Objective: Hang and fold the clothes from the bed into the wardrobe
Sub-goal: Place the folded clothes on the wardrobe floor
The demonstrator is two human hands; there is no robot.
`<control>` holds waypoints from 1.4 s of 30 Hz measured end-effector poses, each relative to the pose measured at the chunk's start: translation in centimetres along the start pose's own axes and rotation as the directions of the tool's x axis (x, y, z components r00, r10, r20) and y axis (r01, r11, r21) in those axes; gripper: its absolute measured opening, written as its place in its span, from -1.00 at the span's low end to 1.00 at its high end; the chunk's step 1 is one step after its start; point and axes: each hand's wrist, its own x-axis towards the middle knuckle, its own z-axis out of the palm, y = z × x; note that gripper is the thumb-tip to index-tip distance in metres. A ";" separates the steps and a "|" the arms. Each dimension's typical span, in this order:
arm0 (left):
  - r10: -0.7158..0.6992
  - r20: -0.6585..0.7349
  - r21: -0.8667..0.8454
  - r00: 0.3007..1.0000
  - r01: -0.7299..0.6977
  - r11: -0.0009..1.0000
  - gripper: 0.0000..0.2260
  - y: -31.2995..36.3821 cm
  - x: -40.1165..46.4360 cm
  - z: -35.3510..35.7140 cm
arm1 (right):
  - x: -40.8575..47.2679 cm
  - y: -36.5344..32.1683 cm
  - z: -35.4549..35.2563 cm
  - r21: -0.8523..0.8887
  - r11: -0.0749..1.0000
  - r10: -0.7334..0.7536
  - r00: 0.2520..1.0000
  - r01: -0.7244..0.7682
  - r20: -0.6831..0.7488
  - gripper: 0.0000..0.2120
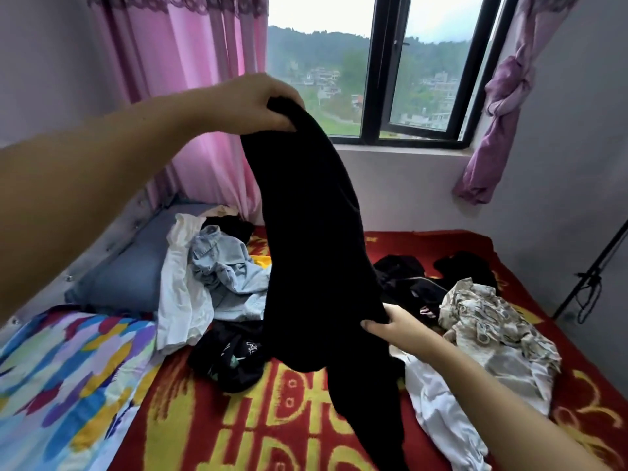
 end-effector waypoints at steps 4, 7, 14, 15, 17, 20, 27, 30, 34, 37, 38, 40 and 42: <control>-0.092 0.068 0.120 0.993 0.083 0.989 -0.79 -3.6 -1.7 1.8 | -1.4 0.4 -2.7 0.184 0.981 0.037 0.994 -0.056 0.104 -0.90; -0.131 0.095 0.090 0.987 0.122 0.988 -0.79 -5.4 -2.6 3.2 | -2.1 -0.1 -4.3 0.219 0.962 0.097 0.957 -0.161 0.275 -0.94; -0.053 0.110 0.117 0.993 0.040 0.992 -0.71 -6.1 -0.3 5.1 | 0.2 0.1 -5.0 -0.181 0.944 0.328 0.826 -0.274 0.458 -0.90; -0.066 0.107 0.118 0.992 0.053 0.992 -0.70 -6.5 -0.2 5.6 | 1.0 0.5 -5.4 -0.218 0.942 0.321 0.877 -0.256 0.358 -0.91; -0.101 0.078 0.120 0.992 0.091 0.989 -0.67 -7.3 -0.1 7.0 | 2.7 1.1 -6.3 -0.335 0.917 0.280 0.947 -0.215 0.158 -0.91; -0.165 -0.040 0.079 0.986 0.167 0.983 -0.64 -9.0 0.3 9.4 | 5.1 2.1 -7.8 -0.526 0.833 0.164 0.984 -0.172 -0.062 -0.88; -0.117 -0.337 -0.047 0.934 0.107 0.993 -0.65 -9.4 -0.9 12.6 | 5.2 2.2 -10.5 -0.748 0.627 -0.048 0.947 -0.220 -0.318 -0.77; -0.023 -0.386 -0.037 0.922 0.009 0.999 -0.66 -8.5 -4.6 15.8 | 3.7 4.3 -9.1 -0.826 0.545 -0.171 0.945 -0.145 -0.279 -0.72; 0.010 -0.224 -0.001 0.975 -0.011 1.000 -0.75 -9.3 -14.7 25.2 | 1.5 11.2 -3.5 -0.868 0.485 -0.085 0.983 -0.103 -0.164 -0.54; -0.106 0.107 0.048 0.989 0.101 0.994 -0.82 -10.1 -25.5 34.3 | 0.0 17.9 3.3 -0.877 0.481 0.169 0.983 -0.019 0.071 -0.36; -0.210 0.262 0.054 0.942 0.203 0.978 -0.85 -10.2 -29.0 36.8 | -0.7 20.2 5.5 -0.873 0.488 0.246 0.959 -0.001 0.137 -0.32; -0.344 0.464 0.115 0.817 0.329 0.937 -0.90 -9.9 -35.9 41.3 | -2.7 24.3 9.1 -0.853 0.518 0.390 0.906 -0.070 0.163 -0.34; -0.244 0.587 0.102 0.772 0.229 0.968 -0.73 -8.4 -40.4 45.3 | -4.5 28.2 11.1 -0.792 0.568 0.507 0.854 -0.225 0.121 -0.44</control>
